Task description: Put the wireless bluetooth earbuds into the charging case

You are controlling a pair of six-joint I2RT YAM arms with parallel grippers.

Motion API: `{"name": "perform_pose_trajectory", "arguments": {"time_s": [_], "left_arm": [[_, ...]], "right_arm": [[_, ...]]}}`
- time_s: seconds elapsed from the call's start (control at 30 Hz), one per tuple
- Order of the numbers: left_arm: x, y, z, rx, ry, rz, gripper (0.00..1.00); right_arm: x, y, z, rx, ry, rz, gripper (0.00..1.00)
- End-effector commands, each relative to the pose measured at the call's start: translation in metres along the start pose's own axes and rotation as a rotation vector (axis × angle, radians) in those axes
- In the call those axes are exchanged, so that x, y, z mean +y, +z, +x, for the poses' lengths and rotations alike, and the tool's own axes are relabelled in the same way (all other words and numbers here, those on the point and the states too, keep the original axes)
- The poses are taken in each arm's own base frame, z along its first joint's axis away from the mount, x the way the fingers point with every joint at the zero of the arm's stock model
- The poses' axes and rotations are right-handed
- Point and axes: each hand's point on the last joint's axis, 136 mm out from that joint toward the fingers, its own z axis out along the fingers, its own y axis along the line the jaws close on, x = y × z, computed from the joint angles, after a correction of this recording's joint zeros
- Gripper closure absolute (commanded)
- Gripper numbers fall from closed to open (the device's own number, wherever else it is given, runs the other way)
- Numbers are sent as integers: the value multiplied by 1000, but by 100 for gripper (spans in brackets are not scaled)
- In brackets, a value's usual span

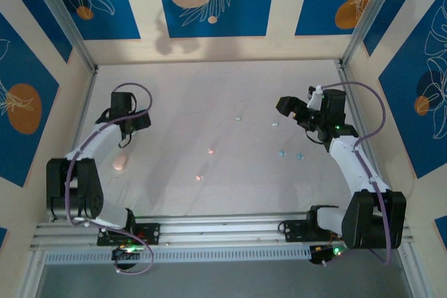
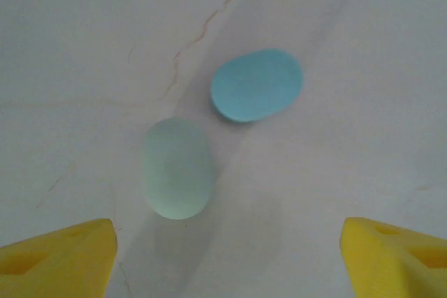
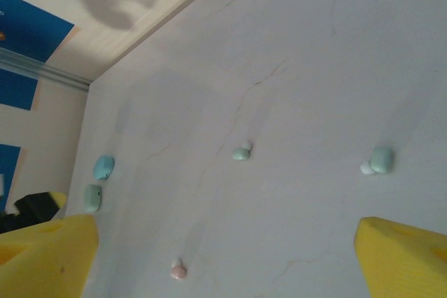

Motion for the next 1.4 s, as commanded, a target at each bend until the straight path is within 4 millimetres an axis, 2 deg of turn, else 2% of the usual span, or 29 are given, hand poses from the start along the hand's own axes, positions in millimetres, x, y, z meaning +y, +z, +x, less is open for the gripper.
{"name": "perform_pose_trajectory", "arguments": {"time_s": [0.0,0.1,0.27,0.7,0.87,1.2,1.37], "left_arm": [[19,15,7,105,-24,-83,17],[21,32,7,151,-21,-90,19],[26,47,6,183,-26,-112,19],[32,68,10,237,15,-148,28],[32,77,12,264,32,-155,35],[28,74,21,302,44,-122,53],[16,61,28,315,45,-64,59]], "right_arm": [[13,-6,3,28,14,-31,5],[13,-7,3,34,18,-24,5],[12,-9,1,37,22,-12,5],[4,-5,2,53,55,17,3],[1,-4,3,60,62,27,3],[-1,-2,1,62,75,34,3],[-3,2,1,76,91,31,3]]}}
